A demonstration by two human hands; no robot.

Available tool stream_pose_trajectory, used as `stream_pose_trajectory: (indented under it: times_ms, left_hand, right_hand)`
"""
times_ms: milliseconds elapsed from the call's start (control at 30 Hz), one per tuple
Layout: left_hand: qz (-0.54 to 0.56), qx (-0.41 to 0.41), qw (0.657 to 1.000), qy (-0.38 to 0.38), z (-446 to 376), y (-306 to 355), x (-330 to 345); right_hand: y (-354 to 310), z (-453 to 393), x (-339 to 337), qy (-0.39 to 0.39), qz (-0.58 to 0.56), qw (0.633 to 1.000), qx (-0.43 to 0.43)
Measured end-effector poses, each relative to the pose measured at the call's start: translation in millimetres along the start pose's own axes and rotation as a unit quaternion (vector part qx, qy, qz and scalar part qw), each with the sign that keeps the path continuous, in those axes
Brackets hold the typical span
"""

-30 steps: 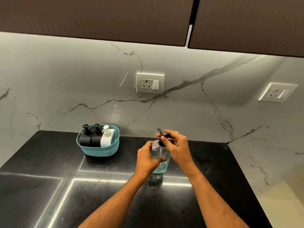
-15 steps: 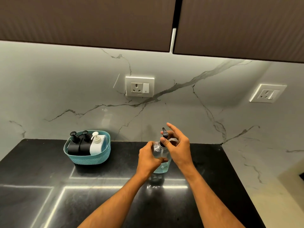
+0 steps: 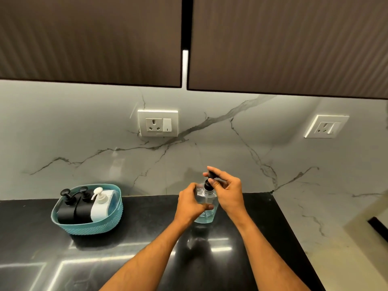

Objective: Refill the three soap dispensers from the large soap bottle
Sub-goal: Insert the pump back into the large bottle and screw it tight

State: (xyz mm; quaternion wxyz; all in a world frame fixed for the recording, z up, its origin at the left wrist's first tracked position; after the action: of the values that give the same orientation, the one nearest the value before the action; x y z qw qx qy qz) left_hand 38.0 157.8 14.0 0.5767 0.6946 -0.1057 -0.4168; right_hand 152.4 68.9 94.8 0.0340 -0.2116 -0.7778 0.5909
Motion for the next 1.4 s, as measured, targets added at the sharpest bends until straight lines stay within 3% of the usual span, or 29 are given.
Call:
stream_pose_trajectory:
  times_ms: [267, 667, 800, 1133, 1400]
  left_hand:
    - [0.004, -0.026, 1.0, -0.004, -32.8, -8.0, 10.3]
    - [0.024, -0.031, 0.999, -0.011, -71.4, -19.1, 19.3]
    - [0.032, -0.027, 0.999, -0.019, -76.6, -19.8, 18.9]
    - [0.032, -0.017, 0.999, -0.01, -82.8, -24.9, 18.8]
    - [0.016, -0.031, 0.999, -0.04, -84.7, -28.0, 18.8]
  right_hand:
    - [17.4, -17.0, -13.2, 0.165, 0.062, 0.984, 0.027]
    - [42.4, -37.2, -11.7, 0.239, 0.207, 0.948, 0.036]
    - [49.6, -41.2, -11.1, 0.224, 0.207, 0.952, 0.028]
    - [81.1, -22.0, -7.4, 0.065, 0.128, 0.988, 0.065]
    - [111.8, -22.2, -15.3, 0.061, 0.105, 0.985, 0.118]
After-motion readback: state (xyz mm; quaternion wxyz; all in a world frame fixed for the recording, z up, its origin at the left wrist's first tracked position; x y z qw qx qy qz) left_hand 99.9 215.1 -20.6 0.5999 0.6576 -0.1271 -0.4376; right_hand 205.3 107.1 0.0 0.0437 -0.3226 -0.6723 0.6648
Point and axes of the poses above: each hand's wrist, its own z-axis away from the middle knuckle, its own x-axis out of the palm, y = z × x, the point moved 4 cm from there along -z, towards the middle knuckle, and after that the axes turned 15 degrees about -y, right-handed, at the moved point
